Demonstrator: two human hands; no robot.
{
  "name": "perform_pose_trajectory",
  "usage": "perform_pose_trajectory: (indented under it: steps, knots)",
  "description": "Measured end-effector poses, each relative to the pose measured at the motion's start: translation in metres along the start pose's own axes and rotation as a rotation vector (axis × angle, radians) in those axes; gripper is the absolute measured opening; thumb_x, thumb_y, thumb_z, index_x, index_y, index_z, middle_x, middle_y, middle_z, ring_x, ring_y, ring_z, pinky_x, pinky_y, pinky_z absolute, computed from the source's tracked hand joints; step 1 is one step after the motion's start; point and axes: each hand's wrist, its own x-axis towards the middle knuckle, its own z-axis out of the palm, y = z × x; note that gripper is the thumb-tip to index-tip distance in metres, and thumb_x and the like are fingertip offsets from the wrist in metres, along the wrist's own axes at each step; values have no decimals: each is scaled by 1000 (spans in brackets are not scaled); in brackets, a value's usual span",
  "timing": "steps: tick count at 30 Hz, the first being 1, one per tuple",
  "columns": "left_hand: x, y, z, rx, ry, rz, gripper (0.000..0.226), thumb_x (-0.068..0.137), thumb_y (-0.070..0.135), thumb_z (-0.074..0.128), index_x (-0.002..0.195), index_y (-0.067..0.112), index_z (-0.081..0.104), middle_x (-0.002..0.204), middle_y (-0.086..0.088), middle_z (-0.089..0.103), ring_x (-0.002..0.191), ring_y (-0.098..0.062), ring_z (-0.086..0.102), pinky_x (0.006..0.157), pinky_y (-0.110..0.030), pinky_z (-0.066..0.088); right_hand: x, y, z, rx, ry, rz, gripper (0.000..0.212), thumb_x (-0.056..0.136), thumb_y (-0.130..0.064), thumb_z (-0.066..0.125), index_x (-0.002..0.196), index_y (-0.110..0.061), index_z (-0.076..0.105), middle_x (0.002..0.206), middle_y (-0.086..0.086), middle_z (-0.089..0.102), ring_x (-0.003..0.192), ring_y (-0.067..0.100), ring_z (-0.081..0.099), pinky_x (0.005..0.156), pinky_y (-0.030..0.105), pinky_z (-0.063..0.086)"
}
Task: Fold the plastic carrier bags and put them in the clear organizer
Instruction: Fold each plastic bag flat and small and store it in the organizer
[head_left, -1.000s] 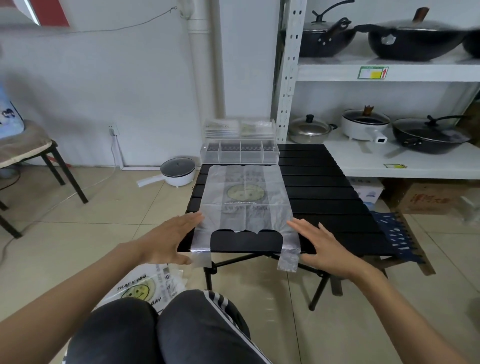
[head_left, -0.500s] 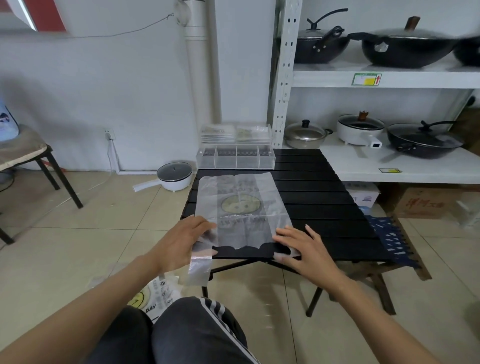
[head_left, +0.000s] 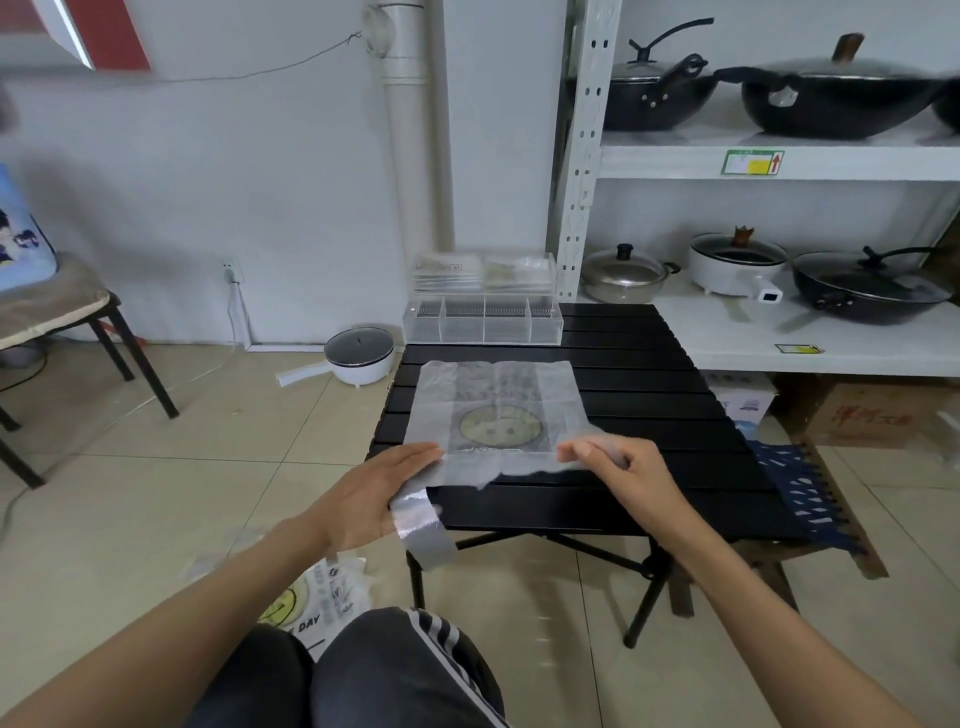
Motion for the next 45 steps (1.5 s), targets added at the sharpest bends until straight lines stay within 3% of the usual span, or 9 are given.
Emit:
perform_pose_trajectory:
  steps: [3, 7, 13, 18, 24, 29, 36, 41, 45]
  knots:
    - [6, -5, 1, -56, 130, -115, 58, 92, 26, 60, 145, 30, 36, 147, 7, 41, 128, -7, 42, 106, -22, 33, -5, 7, 1, -105, -144, 14, 39, 84, -57, 63, 108, -28, 74, 107, -10, 71, 105, 7, 64, 98, 42, 49]
    - [13, -10, -10, -24, 130, -97, 44, 95, 47, 32, 126, 32, 61, 131, 14, 57, 115, -6, 51, 98, -28, 43, -15, 23, -4, -505, -267, -15, 75, 77, -63, 67, 142, -54, 31, 146, -32, 31, 136, -14, 22, 121, 32, 6]
    - [18, -8, -20, -183, 119, -137, 29, 96, 38, 46, 110, 25, 69, 109, 21, 65, 102, -2, 58, 94, -34, 47, -13, 31, -8, -539, -167, 45, 79, 79, -57, 66, 147, -47, 27, 150, -27, 26, 139, -10, 13, 121, 31, 4]
    - [7, -7, -27, -74, -93, -47, 45, 91, 24, 60, 134, 30, 52, 139, 17, 47, 128, -2, 38, 111, -24, 30, -13, 43, -7, -608, -197, -6, 78, 76, -73, 56, 144, -48, 30, 149, -25, 34, 137, -9, 25, 122, 38, 10]
    - [-12, -7, -29, 79, -284, 6, 101, 73, 78, 55, 151, 41, 2, 155, 26, -12, 141, 7, -8, 115, -20, 3, -23, 44, -12, -748, -323, -90, 112, 64, -92, 49, 152, -43, 0, 159, -23, -1, 145, -6, -13, 121, 42, -10]
    - [-23, -13, -9, 319, -228, 105, 110, 79, 56, 65, 152, 24, -11, 157, 11, -19, 145, -6, -17, 118, -27, -10, -38, 54, -19, -1018, -320, -112, 118, 72, -69, 63, 150, -37, -19, 158, -17, -20, 145, 3, -20, 121, 45, -10]
    - [-25, -8, 8, 273, -22, 42, 80, 90, 55, 47, 152, 17, 14, 158, -3, 20, 145, -19, 19, 119, -33, 15, -40, 68, -21, -1038, -85, -91, 86, 85, -39, 69, 153, -29, 19, 156, -9, 31, 146, 5, 14, 121, 43, -2]
    - [-25, 3, 0, 208, 84, 76, 72, 84, 62, 52, 140, 18, 40, 136, 0, 46, 120, -16, 46, 104, -22, 30, -42, 67, -13, -962, -80, -206, 77, 81, -47, 69, 148, -30, 35, 151, -12, 38, 144, 4, 25, 121, 49, 15]
    - [-19, 4, -5, 188, 79, 122, 62, 73, 19, 59, 134, 15, 49, 117, -3, 53, 101, -19, 50, 90, -30, 41, -39, 63, -8, -819, -48, -247, 66, 85, -40, 69, 144, -33, 40, 145, -16, 43, 138, -4, 31, 121, 44, 15]
